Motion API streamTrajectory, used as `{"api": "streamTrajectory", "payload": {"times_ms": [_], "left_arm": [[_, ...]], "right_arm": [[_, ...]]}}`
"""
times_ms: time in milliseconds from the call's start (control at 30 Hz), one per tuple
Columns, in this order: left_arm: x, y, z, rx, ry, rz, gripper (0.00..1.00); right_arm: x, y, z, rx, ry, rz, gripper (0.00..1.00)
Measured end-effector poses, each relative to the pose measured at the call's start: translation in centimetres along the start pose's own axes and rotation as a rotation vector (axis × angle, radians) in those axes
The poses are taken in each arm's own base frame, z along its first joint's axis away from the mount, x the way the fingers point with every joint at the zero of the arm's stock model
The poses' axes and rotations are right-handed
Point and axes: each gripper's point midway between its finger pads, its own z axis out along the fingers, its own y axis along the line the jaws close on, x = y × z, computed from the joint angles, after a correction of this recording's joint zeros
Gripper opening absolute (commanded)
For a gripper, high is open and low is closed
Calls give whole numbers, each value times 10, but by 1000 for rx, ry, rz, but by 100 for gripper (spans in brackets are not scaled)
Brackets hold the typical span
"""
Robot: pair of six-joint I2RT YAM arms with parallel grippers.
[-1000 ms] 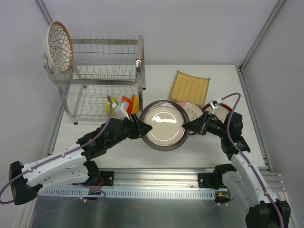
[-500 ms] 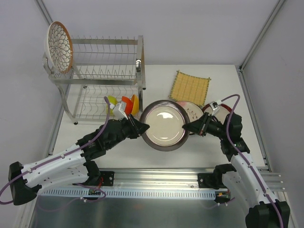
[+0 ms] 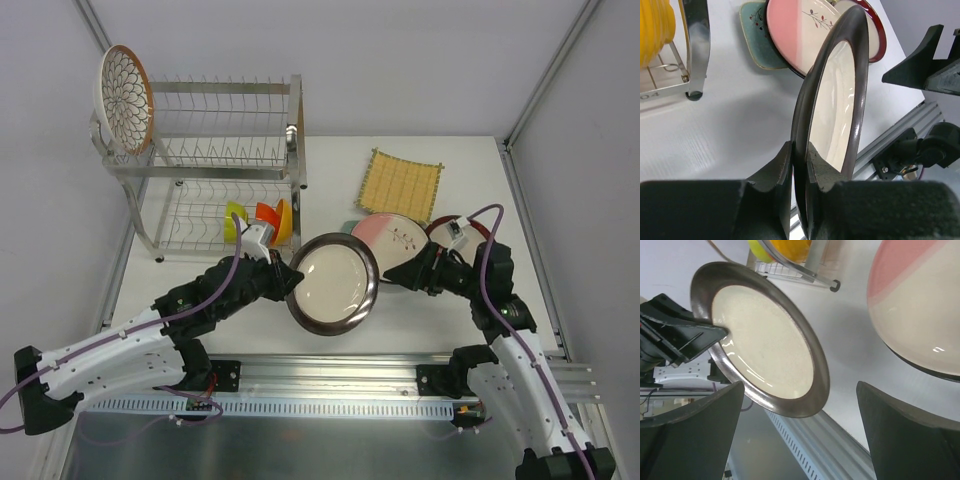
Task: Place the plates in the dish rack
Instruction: Pass the plate from the right arm to the left
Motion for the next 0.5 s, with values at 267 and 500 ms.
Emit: {"api": "streamTrajectory", "payload": {"times_ms": [267,500], "left_arm": [[-18,-13,-16,87,-27,215,0],[-67,-51,-40,209,-131,383,0]], "right_arm": [[-9,-27,-15,213,-79,-63,100],[-18,-55,-31,398,-157,-94,100]]}}
